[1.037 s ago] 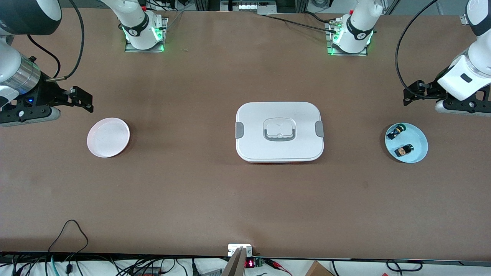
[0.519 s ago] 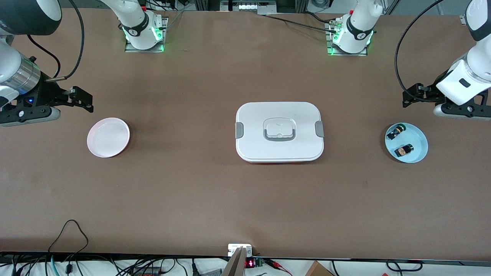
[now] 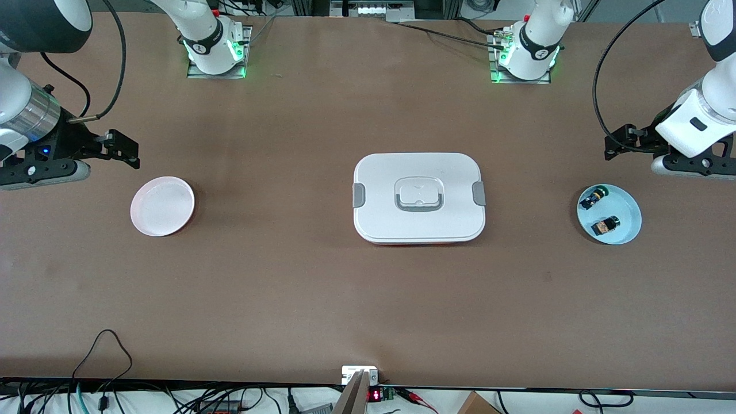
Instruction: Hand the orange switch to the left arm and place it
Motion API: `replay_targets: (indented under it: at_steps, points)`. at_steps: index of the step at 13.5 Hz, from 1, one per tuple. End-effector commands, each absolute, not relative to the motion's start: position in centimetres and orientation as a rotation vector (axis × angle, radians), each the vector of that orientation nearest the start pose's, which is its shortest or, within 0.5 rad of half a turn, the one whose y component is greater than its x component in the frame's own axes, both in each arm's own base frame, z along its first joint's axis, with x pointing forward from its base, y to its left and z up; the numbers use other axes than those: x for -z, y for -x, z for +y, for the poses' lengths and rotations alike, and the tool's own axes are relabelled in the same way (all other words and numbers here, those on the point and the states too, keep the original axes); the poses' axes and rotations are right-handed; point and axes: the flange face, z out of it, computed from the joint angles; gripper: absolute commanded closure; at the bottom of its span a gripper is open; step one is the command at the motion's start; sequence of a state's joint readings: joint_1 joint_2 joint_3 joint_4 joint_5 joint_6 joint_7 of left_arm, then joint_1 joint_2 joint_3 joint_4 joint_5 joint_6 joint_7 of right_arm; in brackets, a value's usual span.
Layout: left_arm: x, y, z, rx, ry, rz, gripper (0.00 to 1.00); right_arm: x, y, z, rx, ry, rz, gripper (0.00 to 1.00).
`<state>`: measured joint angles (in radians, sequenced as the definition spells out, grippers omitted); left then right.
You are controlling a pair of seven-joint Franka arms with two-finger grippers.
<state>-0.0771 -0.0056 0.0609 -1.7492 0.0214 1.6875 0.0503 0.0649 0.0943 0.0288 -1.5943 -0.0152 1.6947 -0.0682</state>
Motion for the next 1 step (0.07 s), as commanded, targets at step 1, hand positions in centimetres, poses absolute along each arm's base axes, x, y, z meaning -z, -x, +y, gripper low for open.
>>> replay_targets:
  at_steps: [1]
  points:
    - [-55.82,-55.80,-0.53,-0.101,3.122,0.101,0.00,-57.42,-59.13,5.11,0.020,3.147,-0.247,0.00]
